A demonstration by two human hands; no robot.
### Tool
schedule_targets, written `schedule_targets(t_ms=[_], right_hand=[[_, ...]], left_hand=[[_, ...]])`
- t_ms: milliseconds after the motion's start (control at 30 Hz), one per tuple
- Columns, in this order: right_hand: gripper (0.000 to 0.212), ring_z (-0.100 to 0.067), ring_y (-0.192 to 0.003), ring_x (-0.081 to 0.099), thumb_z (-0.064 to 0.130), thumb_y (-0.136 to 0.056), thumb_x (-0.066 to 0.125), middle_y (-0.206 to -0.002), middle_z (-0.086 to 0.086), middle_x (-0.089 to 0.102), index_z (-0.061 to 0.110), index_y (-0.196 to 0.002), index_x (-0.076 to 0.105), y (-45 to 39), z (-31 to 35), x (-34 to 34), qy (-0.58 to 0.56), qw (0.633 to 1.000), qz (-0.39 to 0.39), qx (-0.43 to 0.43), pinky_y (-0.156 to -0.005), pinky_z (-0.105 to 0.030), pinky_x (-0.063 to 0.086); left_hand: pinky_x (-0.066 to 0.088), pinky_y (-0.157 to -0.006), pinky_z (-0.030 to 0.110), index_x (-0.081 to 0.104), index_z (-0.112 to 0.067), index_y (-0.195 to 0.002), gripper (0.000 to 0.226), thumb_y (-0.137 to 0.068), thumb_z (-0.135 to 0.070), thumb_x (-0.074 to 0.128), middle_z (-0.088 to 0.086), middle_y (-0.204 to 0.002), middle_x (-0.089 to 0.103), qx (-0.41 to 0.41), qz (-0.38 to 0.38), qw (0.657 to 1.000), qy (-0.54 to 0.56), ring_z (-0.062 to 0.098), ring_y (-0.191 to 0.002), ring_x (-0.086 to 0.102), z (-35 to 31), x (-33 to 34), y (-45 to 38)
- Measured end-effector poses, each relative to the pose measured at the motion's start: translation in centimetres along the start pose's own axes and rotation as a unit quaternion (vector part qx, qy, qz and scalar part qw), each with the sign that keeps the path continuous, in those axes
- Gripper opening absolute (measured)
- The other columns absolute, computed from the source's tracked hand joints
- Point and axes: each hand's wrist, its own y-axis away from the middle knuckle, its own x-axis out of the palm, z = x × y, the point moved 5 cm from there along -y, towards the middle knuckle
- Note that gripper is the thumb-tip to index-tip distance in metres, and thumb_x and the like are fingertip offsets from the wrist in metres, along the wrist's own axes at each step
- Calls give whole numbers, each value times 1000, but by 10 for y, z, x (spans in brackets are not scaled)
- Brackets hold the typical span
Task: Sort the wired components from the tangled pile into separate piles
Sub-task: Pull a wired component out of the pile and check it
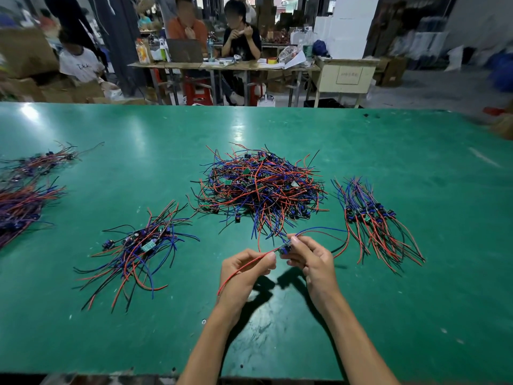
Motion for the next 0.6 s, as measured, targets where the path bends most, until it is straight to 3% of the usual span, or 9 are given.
schedule_targets(t_ms=[133, 233, 333, 400, 467, 533, 600], right_hand=[[13, -13, -67, 68, 32, -79, 74, -79, -3, 73, 21, -83, 81, 0, 0, -10, -52, 998, 8, 31, -63, -19, 55], [12, -9, -63, 64, 27, -76, 73, -70, 1, 66, 17, -76, 80, -2, -2, -17, -86, 996, 14, 35, -60, -19, 54], [15, -14, -70, 68, 26, -79, 71, -76, -4, 71, 14, -79, 80, -2, -3, -6, 22, 999, 42, -8, -64, -21, 54], [8, -13, -74, 67, 21, -82, 75, -83, -6, 71, 17, -77, 80, -1, -4, 2, 125, 989, 54, -65, -66, -22, 53], [19, -8, -77, 67, 8, -85, 78, -89, -5, 68, 24, -74, 81, -2, -7, 4, 192, 973, 45, -118, -68, -19, 53], [26, -5, -77, 68, 3, -86, 78, -95, -5, 65, 26, -74, 81, -2, -7, 4, 188, 974, 32, -120, -66, -18, 53], [17, -4, -78, 68, 7, -85, 79, -96, -3, 64, 22, -79, 82, 0, -6, 5, 172, 978, 25, -118, -65, -16, 53]], left_hand=[[60, -72, 39, 77, -12, -93, 10, -83, -13, 81, 16, -91, 75, 34, 6, 999, -21, 23, -77, 69, -1, 1, 6], [61, -65, 40, 77, -14, -99, 13, -91, -22, 69, 14, -90, 77, 35, -42, 998, 6, 25, -69, 71, -5, -1, 5], [60, -62, 29, 76, -9, -104, 31, -90, -35, 65, 15, -88, 77, -6, 3, 1000, 7, 29, -69, 74, -7, 7, 4], [60, -65, 28, 77, -8, -106, 30, -91, -31, 67, 14, -89, 78, -10, 45, 999, -25, 30, -75, 76, -6, 14, 3], [59, -66, 26, 77, -6, -108, 24, -93, -23, 68, 14, -92, 78, -14, 60, 998, -27, 30, -79, 76, -6, 14, 2], [60, -70, 28, 75, -7, -111, 22, -95, -19, 67, 13, -96, 78, -25, 72, 997, -24, 31, -84, 77, -6, 13, 2], [59, -74, 28, 74, -7, -116, 23, -97, -17, 64, 13, -100, 78, -33, 82, 996, -24, 31, -87, 76, -6, 12, 2]])
